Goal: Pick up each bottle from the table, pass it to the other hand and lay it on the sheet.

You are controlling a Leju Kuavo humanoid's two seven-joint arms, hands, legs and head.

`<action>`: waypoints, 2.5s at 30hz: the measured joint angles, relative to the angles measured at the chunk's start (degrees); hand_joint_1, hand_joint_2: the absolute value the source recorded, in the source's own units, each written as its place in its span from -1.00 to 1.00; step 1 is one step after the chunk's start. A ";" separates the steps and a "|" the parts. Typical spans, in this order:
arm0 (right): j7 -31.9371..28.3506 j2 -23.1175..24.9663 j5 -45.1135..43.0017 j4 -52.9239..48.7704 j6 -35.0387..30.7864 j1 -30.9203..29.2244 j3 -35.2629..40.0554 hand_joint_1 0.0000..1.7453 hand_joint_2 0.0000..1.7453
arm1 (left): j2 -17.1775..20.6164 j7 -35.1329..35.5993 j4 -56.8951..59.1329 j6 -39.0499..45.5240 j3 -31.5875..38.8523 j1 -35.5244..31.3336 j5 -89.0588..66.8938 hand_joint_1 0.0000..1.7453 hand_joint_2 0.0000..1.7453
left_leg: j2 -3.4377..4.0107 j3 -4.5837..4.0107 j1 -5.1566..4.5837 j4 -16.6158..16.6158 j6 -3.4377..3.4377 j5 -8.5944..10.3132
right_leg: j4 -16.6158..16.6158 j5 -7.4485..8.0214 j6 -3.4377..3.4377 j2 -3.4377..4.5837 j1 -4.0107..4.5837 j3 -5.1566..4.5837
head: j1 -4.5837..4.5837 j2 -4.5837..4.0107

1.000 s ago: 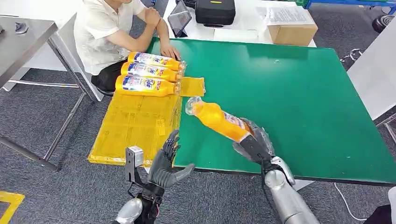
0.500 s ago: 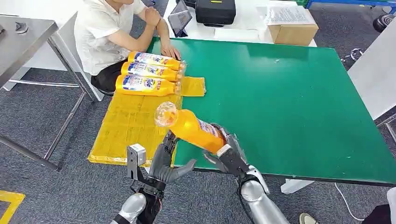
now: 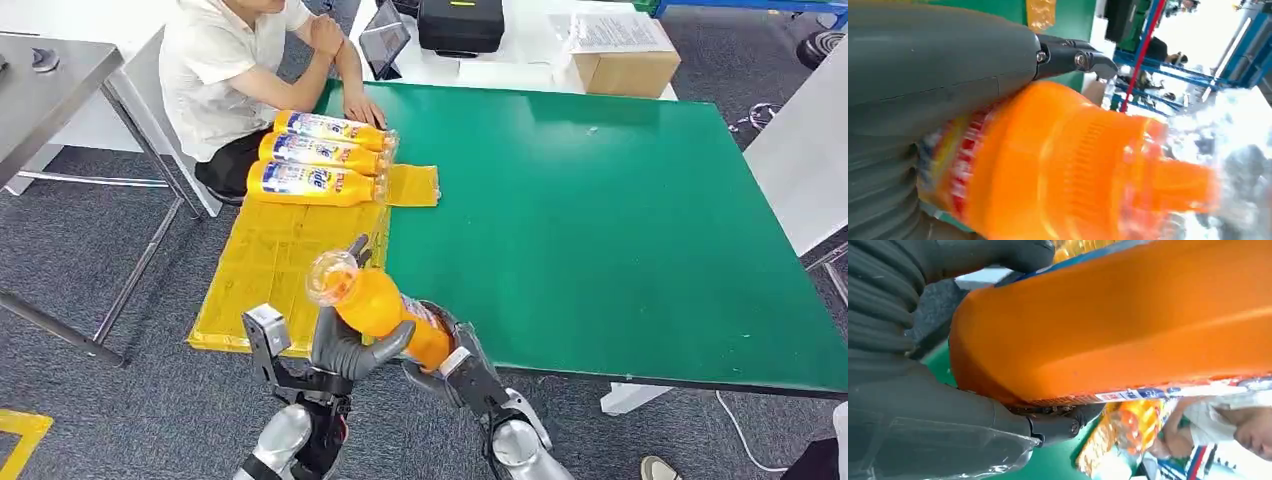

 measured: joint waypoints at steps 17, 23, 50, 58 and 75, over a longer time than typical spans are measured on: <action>-1.68 0.11 -0.66 1.16 -0.70 -1.05 0.68 -1.00 1.00 | 0.02 4.83 3.28 -7.51 -0.20 -2.43 7.43 1.00 1.00 | -0.01 -0.01 0.00 0.00 0.00 0.00 | 0.00 0.00 0.00 -0.01 0.00 0.01 | 0.02 0.00; -1.57 0.13 -1.42 1.14 -0.96 -0.97 0.74 -1.00 -1.00 | 0.02 4.13 3.74 -6.07 -0.61 -2.74 6.29 1.00 1.00 | -0.01 -0.01 0.00 0.00 0.00 0.00 | 0.00 0.00 0.00 0.00 0.00 0.01 | 0.00 0.00; -5.40 3.61 -14.58 -17.18 -16.73 14.10 -1.62 -1.00 -1.00 | 0.46 1.79 -5.09 16.84 25.20 -2.77 12.87 1.00 1.00 | 0.06 -0.09 0.02 -0.01 -0.02 -0.01 | 0.01 -0.02 -0.04 0.01 0.01 -0.21 | 0.04 0.00; -6.08 3.80 -14.10 -20.11 -18.94 14.43 -1.86 -1.00 -1.00 | 6.17 5.15 12.60 27.87 12.80 -12.54 -44.99 0.78 1.00 | -0.02 -0.07 0.02 -0.01 0.00 0.08 | 0.02 0.04 -0.04 -0.05 0.00 -0.11 | 0.04 0.00; -6.08 4.53 -13.77 -21.07 -12.09 14.49 -3.52 -1.00 -1.00 | 9.09 10.86 27.63 8.67 5.68 -20.87 -59.56 0.90 1.00 | 0.10 -0.02 0.02 -0.01 -0.02 0.08 | 0.05 0.02 -0.04 0.04 0.01 -0.07 | 0.02 0.00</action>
